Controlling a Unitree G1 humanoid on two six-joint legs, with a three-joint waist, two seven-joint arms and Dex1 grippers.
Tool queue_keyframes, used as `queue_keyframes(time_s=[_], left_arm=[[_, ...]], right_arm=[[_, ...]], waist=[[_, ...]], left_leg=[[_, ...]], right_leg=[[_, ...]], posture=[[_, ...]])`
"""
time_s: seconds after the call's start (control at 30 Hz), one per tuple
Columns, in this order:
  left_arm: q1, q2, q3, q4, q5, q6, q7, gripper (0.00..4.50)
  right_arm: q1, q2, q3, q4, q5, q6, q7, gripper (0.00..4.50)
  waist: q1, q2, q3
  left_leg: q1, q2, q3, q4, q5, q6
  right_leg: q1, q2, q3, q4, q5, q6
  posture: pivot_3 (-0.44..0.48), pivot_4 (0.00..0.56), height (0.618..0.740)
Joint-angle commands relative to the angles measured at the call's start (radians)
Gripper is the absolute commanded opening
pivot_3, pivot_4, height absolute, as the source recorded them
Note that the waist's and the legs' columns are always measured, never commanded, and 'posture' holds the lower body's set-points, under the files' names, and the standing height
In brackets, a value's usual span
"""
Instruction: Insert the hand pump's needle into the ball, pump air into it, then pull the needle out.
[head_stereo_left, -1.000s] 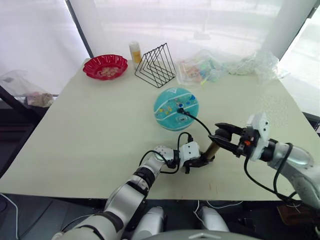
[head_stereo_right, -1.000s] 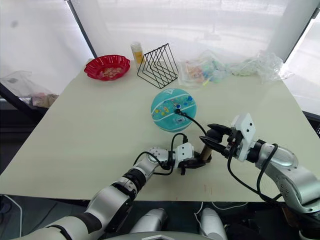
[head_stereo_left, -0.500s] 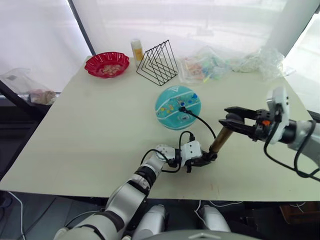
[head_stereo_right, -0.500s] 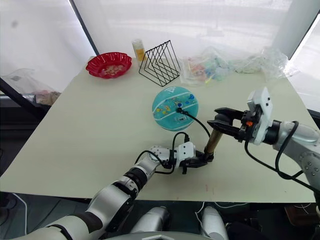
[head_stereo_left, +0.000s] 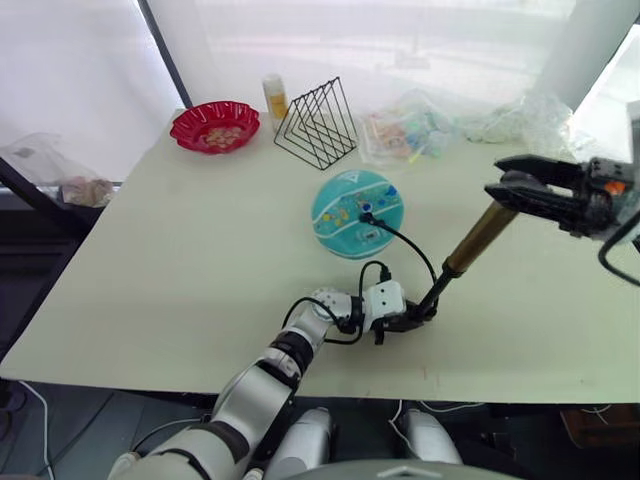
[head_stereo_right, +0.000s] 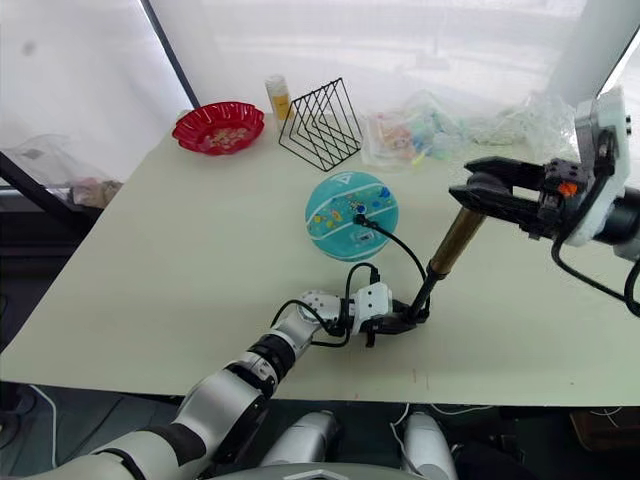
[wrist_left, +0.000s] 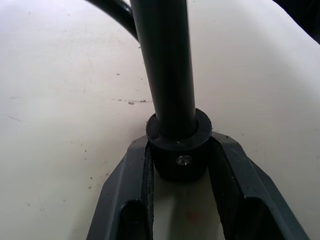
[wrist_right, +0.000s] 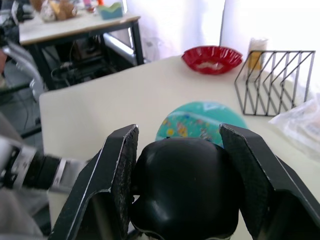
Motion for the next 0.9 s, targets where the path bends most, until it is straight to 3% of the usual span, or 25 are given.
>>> queue_keyframes(time_s=[0.03,0.4,0.53,0.73,0.9], left_arm=[[0.064,0.038,-0.063,0.103,0.089,0.050,-0.024,1.11],[0.071,0.042,-0.060,0.102,0.088,0.047,-0.019,1.11],[0.073,0.044,-0.060,0.102,0.090,0.045,-0.021,1.11],[0.072,0.043,-0.062,0.103,0.091,0.045,-0.024,1.11],[0.070,0.039,-0.062,0.103,0.090,0.045,-0.025,1.11]], right_arm=[[0.079,0.064,0.096,-0.003,-0.183,-0.060,-0.071,2.10],[0.330,0.265,0.344,0.056,-0.515,-0.295,-0.122,2.10],[0.295,0.295,0.277,0.027,-0.474,-0.293,-0.142,2.10],[0.193,0.232,0.162,-0.021,-0.343,-0.217,-0.110,2.10],[-0.019,0.055,-0.026,-0.015,-0.104,-0.072,-0.070,2.10]], waist=[[-0.003,-0.005,-0.003],[0.001,-0.009,-0.013],[0.000,-0.006,-0.012],[0.002,0.000,-0.006],[0.002,0.012,0.004]], left_leg=[[0.002,0.000,0.000,0.000,0.000,0.000],[0.009,0.001,0.000,-0.005,0.000,0.000],[0.010,0.001,0.001,-0.005,0.000,0.000],[0.009,0.001,0.000,-0.005,0.000,0.000],[0.004,-0.001,0.003,-0.003,0.001,0.001]], right_leg=[[0.001,0.000,0.000,0.000,0.000,0.000],[0.005,0.003,0.001,0.000,0.000,0.000],[0.005,0.003,0.003,0.000,0.000,0.000],[0.005,0.003,0.003,0.000,0.000,0.000],[0.001,0.000,0.005,0.000,0.001,0.001]], posture=[[0.000,0.150,0.740],[0.000,0.150,0.740],[0.000,0.150,0.740],[0.000,0.150,0.740],[0.000,0.150,0.740]])
